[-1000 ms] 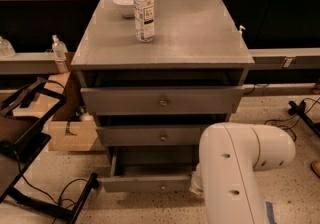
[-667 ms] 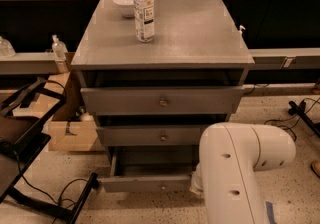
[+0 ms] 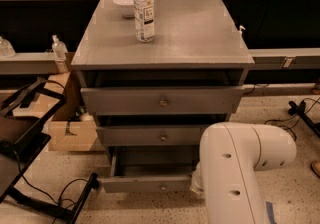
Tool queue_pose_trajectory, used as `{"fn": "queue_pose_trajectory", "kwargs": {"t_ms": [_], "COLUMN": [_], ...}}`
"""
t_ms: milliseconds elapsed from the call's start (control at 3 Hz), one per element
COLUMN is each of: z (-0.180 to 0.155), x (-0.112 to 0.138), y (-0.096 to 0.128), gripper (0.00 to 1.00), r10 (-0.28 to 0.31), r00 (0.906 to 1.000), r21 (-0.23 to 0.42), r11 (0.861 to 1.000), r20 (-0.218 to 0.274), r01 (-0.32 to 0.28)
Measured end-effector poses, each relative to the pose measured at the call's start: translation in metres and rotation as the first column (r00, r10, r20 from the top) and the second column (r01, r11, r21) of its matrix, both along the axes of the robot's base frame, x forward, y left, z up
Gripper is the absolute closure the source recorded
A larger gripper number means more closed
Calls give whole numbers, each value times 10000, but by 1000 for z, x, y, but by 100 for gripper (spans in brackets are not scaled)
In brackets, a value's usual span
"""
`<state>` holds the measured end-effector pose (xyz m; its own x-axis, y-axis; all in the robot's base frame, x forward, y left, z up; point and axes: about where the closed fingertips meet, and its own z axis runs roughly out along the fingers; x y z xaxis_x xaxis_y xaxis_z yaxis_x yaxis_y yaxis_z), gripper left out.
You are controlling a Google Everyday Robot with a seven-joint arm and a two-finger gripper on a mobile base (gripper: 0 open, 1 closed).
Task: Open bottom drawer
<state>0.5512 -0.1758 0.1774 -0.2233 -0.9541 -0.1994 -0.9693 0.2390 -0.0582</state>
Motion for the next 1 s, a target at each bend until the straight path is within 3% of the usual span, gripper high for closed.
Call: {"fn": "queue_pose_trajectory", "kwargs": {"t_ms": [1000], "z": [1], "x": [0], "y": [0], "gripper": [100], "r10": [0], "r00": [10000], "r21": [0], "r11": [10000], "r20": [-1], "r01": [0]}}
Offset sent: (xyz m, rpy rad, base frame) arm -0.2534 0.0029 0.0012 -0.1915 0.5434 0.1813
